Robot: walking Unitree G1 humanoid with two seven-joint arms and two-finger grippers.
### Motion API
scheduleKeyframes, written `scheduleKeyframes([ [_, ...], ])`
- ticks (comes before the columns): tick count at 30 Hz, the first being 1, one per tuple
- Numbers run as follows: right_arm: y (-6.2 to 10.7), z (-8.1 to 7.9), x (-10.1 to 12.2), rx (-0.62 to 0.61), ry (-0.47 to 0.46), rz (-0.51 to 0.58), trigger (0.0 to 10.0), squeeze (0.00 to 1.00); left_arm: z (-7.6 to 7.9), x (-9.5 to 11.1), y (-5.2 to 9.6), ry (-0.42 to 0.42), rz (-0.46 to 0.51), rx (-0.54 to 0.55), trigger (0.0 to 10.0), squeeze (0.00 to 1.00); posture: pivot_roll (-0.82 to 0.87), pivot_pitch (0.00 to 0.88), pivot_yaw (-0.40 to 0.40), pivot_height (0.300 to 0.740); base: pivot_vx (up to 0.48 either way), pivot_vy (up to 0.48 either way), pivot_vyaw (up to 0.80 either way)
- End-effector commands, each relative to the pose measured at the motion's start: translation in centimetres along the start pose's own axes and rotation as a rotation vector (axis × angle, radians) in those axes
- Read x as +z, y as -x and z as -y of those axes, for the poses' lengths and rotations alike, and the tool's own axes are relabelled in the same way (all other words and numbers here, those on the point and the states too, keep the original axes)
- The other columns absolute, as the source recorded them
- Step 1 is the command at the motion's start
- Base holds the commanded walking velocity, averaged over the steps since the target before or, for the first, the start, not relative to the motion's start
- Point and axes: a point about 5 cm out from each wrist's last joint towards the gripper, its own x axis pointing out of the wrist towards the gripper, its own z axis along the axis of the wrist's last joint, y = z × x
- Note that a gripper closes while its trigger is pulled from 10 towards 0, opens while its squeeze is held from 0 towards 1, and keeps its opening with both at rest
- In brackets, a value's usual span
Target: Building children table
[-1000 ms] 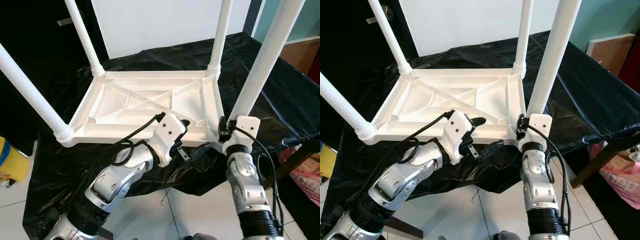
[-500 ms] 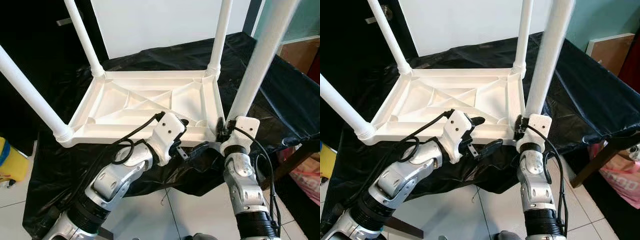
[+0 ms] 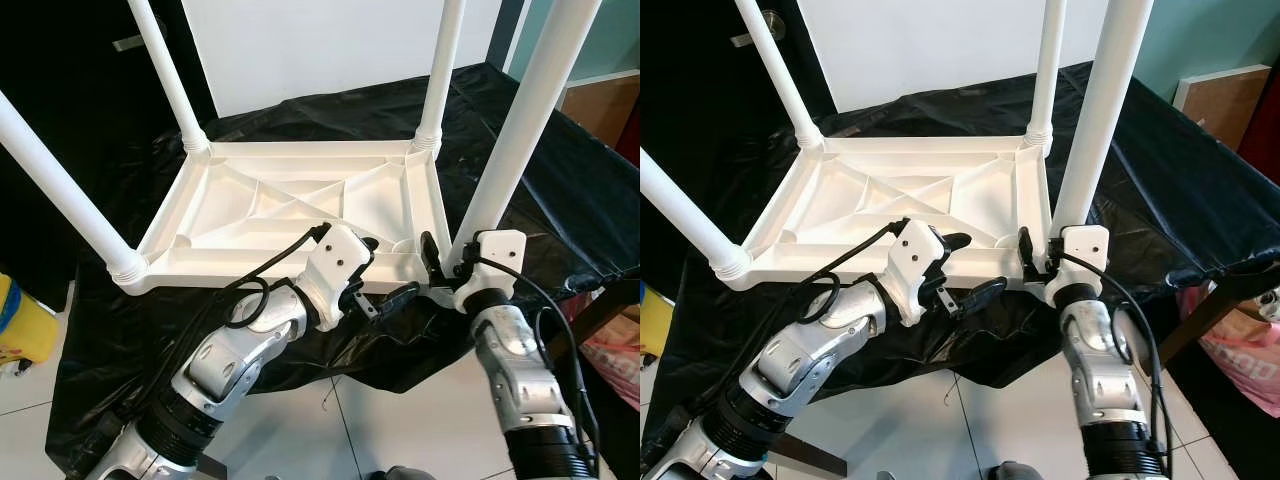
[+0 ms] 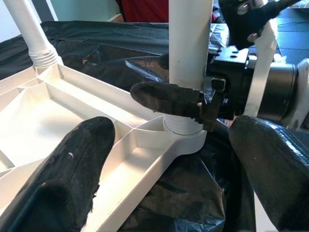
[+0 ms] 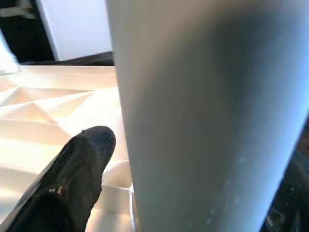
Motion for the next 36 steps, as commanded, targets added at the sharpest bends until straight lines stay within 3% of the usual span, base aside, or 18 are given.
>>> scheduleKeyframes([
  [1,-0.3,0.5,0.2,0.129,0.014,0.004,10.0,0.0,0.5,0.1,-0.2,-0.023,-0.001,-0.156,10.0,0.0,-0.23,0.062,0.062,0.74,0.0,0.0,0.0],
  [4,-0.8,1.0,0.3,0.218,0.045,-0.008,10.0,0.0,0.4,0.2,-0.4,-0.03,0.004,-0.162,10.0,0.0,-0.23,0.057,0.062,0.74,0.0,0.0,0.0],
  [10,-1.0,1.1,0.2,0.259,0.058,-0.019,10.0,0.0,0.3,0.3,-0.5,-0.034,0.007,-0.164,10.0,0.0,-0.23,0.056,0.061,0.74,0.0,0.0,0.0],
  [11,-1.1,1.1,0.1,0.275,0.07,-0.026,3.3,0.0,0.2,0.3,-0.4,-0.034,0.008,-0.161,10.0,0.0,-0.22,0.056,0.057,0.74,0.0,0.0,0.0],
  [12,-1.1,1.1,0.1,0.275,0.07,-0.026,3.3,0.0,0.2,0.3,-0.4,-0.034,0.008,-0.161,10.0,0.0,-0.22,0.056,0.057,0.74,0.0,0.0,0.0],
  [13,-1.2,1.2,-0.1,0.283,0.075,-0.034,0.0,0.0,0.2,0.3,-0.4,-0.035,0.008,-0.158,10.0,0.0,-0.22,0.056,0.051,0.74,0.0,0.0,0.0],
  [26,-0.6,1.6,-1.4,0.295,0.05,-0.095,0.0,0.0,0.3,0.2,-0.2,-0.031,0.006,-0.144,10.0,0.0,-0.21,0.054,0.038,0.74,0.0,0.0,0.0],
  [27,-0.5,1.6,-1.5,0.284,0.044,-0.102,10.0,0.0,0.3,0.1,-0.2,-0.032,0.005,-0.145,10.0,0.0,-0.21,0.054,0.038,0.74,0.0,0.0,0.0],
  [36,-0.2,0.7,-2.3,0.158,0.02,-0.145,10.0,0.0,0.5,0.0,-0.1,-0.033,0.0,-0.151,10.0,0.0,-0.2,0.049,0.036,0.74,0.0,0.0,0.0],
])
